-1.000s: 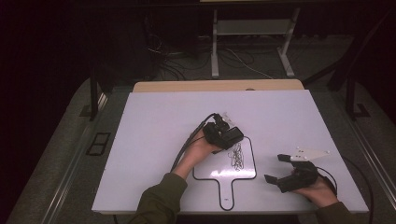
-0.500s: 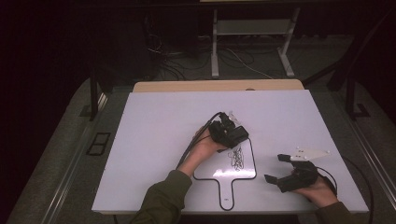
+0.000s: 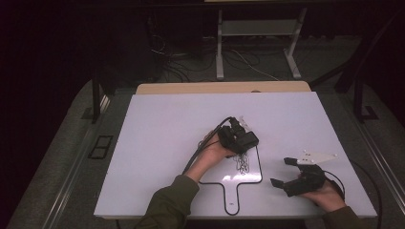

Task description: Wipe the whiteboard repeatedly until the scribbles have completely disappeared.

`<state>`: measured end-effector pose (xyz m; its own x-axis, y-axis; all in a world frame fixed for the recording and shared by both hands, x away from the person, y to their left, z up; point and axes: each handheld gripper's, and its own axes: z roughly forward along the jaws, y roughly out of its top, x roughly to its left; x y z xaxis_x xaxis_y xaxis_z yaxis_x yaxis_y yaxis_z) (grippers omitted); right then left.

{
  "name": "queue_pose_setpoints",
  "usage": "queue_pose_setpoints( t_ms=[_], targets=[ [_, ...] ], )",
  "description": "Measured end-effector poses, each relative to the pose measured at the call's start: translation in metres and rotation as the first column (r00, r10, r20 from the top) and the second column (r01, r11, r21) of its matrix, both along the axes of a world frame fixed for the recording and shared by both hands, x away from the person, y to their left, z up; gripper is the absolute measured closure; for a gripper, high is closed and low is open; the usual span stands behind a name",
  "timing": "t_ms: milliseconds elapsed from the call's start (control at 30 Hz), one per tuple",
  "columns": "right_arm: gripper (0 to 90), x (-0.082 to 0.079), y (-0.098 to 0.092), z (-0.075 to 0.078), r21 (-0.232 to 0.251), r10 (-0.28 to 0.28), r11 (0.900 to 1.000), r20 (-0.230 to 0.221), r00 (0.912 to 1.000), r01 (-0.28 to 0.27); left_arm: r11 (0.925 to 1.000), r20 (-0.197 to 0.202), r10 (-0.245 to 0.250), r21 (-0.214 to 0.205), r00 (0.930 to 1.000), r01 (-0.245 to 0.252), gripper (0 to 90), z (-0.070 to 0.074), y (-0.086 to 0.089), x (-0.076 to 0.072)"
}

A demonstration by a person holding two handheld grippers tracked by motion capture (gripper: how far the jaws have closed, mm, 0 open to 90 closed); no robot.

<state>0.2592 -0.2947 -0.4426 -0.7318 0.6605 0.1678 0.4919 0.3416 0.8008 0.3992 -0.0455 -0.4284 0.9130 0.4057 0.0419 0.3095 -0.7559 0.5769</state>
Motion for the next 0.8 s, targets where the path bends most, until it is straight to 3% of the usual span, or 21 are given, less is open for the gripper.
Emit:
queue_pose_setpoints(
  t_ms=[100, 233, 367, 600, 800],
  targets=[
    [0.0, 0.0, 0.0, 0.0, 0.002, -0.001, 1.0, 0.0, 1.0, 0.001, 0.9997, 0.006, 0.02, 0.01, 0.9998, -0.02, 39.4, 0.001, 0.006, 0.005],
    [0.0, 0.0, 0.0, 0.0, 0.001, -0.002, 1.0, 0.0, 1.0, 0.002, 0.9984, -0.012, 0.056, -0.006, 0.9983, -0.056, 39.4, 0.0, 0.014, 0.009],
    [0.0, 0.001, 0.0, 0.0, 0.001, 0.0, 1.0, 0.003, 1.0, 0.0, 0.9988, -0.013, 0.048, -0.003, 0.9988, -0.048, 39.4, 0.0, 0.011, 0.005],
    [0.0, 0.0, 0.0, 0.0, 0.002, -0.002, 1.0, 0.001, 1.0, 0.002, 0.9998, 0.003, -0.019, 0.003, 0.9998, 0.019, 39.4, 0.0, -0.002, -0.005],
    [0.0, 0.0, 0.0, 0.0, 0.003, -0.002, 1.0, 0.001, 1.0, 0.002, 0.9998, 0.009, 0.018, 0.005, 0.9998, -0.018, 39.5, 0.0, 0.006, 0.002]
  ],
)
